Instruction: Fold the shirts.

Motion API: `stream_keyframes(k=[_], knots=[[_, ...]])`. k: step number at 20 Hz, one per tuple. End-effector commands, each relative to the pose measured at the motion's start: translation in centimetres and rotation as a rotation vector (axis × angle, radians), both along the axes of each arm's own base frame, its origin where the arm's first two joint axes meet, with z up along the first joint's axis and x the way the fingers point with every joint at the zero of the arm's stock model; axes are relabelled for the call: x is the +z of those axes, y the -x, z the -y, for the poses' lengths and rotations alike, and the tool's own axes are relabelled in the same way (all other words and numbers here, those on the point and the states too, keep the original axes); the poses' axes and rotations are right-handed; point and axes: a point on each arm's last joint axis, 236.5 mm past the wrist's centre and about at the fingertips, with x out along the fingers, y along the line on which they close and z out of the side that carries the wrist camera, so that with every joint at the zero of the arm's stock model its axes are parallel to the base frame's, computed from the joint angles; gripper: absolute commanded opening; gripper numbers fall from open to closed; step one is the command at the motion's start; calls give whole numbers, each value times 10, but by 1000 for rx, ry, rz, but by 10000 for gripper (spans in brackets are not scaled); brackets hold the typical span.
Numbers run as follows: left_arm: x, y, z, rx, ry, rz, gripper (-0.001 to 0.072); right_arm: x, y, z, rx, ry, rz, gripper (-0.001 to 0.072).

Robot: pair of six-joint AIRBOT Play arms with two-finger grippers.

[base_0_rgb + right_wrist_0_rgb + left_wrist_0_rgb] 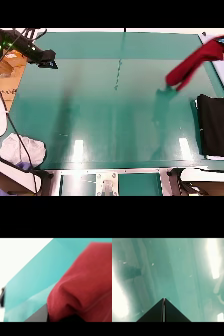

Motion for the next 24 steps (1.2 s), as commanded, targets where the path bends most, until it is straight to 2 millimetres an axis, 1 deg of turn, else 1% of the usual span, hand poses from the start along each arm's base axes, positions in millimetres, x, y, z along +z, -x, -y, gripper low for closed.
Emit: stream_keyframes(k=[1, 2, 4, 6, 8, 10, 12, 13, 14, 19, 20, 21, 22, 24], knots=[[-14, 6, 1, -2, 6, -42, 28, -2, 37, 89, -194, 33, -16, 19], [-15, 6, 1, -1, 6, -46, 27, -3, 45, 103, -226, 41, -19, 19], [-15, 5, 1, 0, 8, -42, 28, -5, 54, 122, -268, 46, -23, 19], [-15, 6, 1, 3, 8, -45, 27, -12, 59, 132, -288, 35, -35, 19], [-15, 6, 1, 23, 14, -55, 28, -17, 64, 137, -302, 16, -49, 19], [-15, 7, 1, 21, 14, -59, 28, -28, 75, 144, -338, -9, -107, 19], [-16, 10, 1, 17, 13, -69, 28, -46, 91, 146, -351, -18, -202, 19], [-16, 11, 2, 14, 12, -75, 28, -52, 99, 144, -356, -19, -246, 19], [-16, 12, 1, 13, 12, -79, 28, -53, 109, 144, -377, -1, -282, 19], [-17, 15, 2, 9, 12, -89, 28, -24, 161, 145, -523, 142, -353, 19], [-17, 14, 2, 9, 12, -88, 28, -21, 170, 143, -536, 162, -369, 19], [-17, 15, 2, 9, 11, -89, 28, -23, 180, 140, -549, 176, -397, 19], [-17, 15, 2, 8, 11, -89, 27, -28, 190, 138, -557, 189, -434, 19], [-17, 15, 2, 7, 11, -90, 28, -50, 215, 135, -574, 206, -537, 19]])
